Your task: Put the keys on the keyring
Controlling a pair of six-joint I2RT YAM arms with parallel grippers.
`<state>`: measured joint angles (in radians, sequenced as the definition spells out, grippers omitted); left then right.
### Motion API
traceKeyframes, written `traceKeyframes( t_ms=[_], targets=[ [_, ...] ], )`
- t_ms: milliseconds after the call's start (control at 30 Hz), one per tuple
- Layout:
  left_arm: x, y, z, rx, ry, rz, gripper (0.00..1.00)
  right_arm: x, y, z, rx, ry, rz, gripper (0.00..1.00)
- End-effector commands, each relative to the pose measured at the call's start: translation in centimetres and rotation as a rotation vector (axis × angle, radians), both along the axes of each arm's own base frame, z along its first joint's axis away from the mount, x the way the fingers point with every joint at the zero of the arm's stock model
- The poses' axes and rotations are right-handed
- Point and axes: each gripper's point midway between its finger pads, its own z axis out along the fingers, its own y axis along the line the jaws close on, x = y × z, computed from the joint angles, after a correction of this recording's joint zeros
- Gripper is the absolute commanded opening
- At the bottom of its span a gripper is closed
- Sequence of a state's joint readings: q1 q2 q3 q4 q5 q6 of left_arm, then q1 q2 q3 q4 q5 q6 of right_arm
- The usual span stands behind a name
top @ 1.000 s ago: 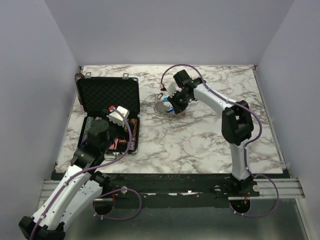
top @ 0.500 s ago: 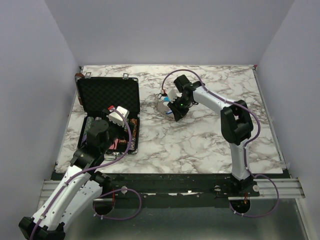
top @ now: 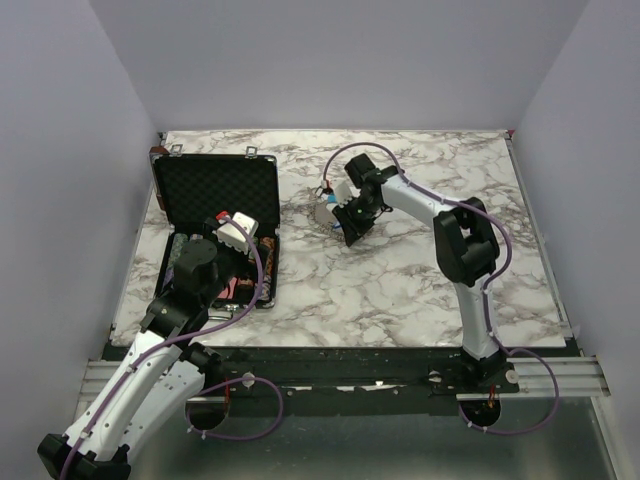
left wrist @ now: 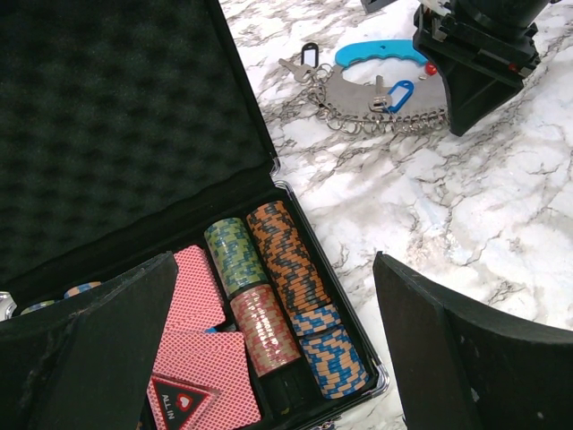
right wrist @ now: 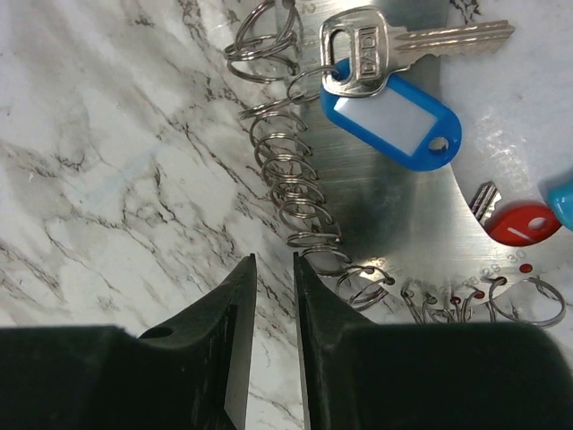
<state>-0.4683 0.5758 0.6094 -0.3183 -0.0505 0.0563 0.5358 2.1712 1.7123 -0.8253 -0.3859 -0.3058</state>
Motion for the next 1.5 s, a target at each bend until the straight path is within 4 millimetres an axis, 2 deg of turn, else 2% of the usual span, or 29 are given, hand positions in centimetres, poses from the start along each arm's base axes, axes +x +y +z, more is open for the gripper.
traceKeyframes(
  t_ms=[0, 300, 1000, 1267, 1467],
  targets=[
    [0.1, 0.1, 0.7, -0.007, -0.025, 0.0, 0.99, 1.9, 1.0, -0.2, -0.008, -0.052, -0.051, 0.32],
    [0.1, 0.1, 0.7, -0.006, -0.023, -0.001, 0.99, 2.9, 1.3, -0.2, -0.057, -0.109, -0.057, 0.34],
    [0.0, 0.1, 1.0, -0.01, -0.032, -0.001, 0.99, 2.9, 0.7, -1.8, -0.176, -0.17, -0.053, 0.39],
    [0.0, 0.2, 0.9, -0.009, -0.03, 0.002, 0.99, 2.9, 0.6, 0.4, -0.156, -0.211, -0.059, 0.37],
    [0.0, 0.1, 0.9, -0.01, -0.03, -0.001, 0.99, 2.9, 0.1, 0.7, -0.172, -0.229, -0.06, 0.27]
  ],
)
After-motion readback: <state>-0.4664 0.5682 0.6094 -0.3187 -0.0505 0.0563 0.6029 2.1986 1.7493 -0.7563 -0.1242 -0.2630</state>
